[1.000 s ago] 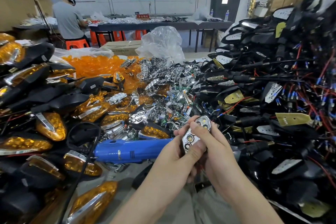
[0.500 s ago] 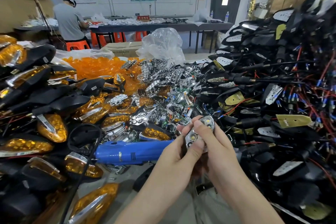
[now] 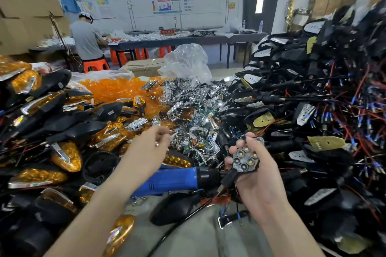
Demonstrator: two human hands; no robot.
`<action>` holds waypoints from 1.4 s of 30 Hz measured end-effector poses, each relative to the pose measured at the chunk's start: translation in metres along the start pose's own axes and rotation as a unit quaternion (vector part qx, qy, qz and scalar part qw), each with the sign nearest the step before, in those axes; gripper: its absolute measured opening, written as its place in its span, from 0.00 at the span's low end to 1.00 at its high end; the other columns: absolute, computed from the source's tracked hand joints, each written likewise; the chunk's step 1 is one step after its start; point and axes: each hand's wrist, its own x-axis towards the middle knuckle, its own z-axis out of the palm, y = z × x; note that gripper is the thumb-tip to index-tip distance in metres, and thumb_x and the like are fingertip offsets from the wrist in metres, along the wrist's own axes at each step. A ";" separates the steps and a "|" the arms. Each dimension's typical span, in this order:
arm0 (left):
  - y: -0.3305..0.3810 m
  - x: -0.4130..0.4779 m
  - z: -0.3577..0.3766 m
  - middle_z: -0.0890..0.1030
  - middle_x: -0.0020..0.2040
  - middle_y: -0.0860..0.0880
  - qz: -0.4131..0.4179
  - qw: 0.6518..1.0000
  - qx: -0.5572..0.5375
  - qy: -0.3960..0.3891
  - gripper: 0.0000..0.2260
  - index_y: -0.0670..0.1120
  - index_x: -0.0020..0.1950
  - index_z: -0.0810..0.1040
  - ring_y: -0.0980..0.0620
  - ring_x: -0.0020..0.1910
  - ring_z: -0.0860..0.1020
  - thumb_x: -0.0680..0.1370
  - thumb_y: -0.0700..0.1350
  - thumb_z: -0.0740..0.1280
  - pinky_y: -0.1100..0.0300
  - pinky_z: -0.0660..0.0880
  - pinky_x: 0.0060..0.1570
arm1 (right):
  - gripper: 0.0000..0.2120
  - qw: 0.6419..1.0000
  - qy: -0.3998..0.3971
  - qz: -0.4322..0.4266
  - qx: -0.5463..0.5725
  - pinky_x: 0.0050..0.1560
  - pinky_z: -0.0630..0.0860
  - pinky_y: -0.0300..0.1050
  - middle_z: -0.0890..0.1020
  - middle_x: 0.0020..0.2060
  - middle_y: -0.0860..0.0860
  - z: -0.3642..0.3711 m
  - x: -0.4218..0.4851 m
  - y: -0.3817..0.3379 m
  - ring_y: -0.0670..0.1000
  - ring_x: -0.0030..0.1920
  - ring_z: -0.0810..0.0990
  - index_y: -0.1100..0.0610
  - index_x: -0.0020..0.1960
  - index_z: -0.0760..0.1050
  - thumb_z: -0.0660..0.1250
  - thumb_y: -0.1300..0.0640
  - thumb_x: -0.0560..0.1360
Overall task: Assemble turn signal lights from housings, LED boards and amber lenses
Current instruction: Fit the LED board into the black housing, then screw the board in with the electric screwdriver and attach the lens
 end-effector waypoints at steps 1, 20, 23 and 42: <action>-0.003 0.008 -0.001 0.80 0.52 0.57 0.000 0.999 0.046 -0.003 0.09 0.54 0.62 0.74 0.61 0.33 0.79 0.83 0.51 0.59 0.64 0.75 0.31 | 0.05 1.000 -0.007 0.006 0.004 0.32 0.75 0.43 0.78 0.36 0.50 0.000 -0.001 0.000 0.49 0.35 0.78 0.53 0.47 0.79 0.69 0.58 0.72; -0.016 0.033 -0.014 0.71 0.56 0.53 0.059 0.958 0.255 -0.117 0.09 0.58 0.60 0.75 0.57 0.41 0.78 0.84 0.53 0.57 0.56 0.79 0.46 | 0.12 0.999 -0.022 0.024 -0.001 0.33 0.77 0.44 0.79 0.38 0.52 0.002 -0.004 -0.001 0.51 0.37 0.80 0.56 0.51 0.77 0.58 0.69 0.78; -0.025 0.040 -0.019 0.78 0.55 0.53 0.047 0.969 0.229 -0.080 0.10 0.54 0.62 0.76 0.59 0.42 0.78 0.84 0.50 0.59 0.62 0.77 0.41 | 0.12 0.998 -0.037 0.038 0.018 0.34 0.77 0.44 0.79 0.38 0.52 0.008 -0.003 0.000 0.52 0.37 0.80 0.56 0.52 0.77 0.59 0.69 0.77; -0.013 0.153 0.028 0.73 0.69 0.38 -0.072 0.901 0.382 -0.194 0.22 0.42 0.59 0.77 0.35 0.75 0.61 0.83 0.59 0.57 0.36 0.59 0.73 | 0.06 0.997 -0.005 0.068 -0.019 0.48 0.84 0.46 0.84 0.43 0.58 0.032 0.079 0.011 0.52 0.40 0.83 0.66 0.52 0.78 0.63 0.65 0.81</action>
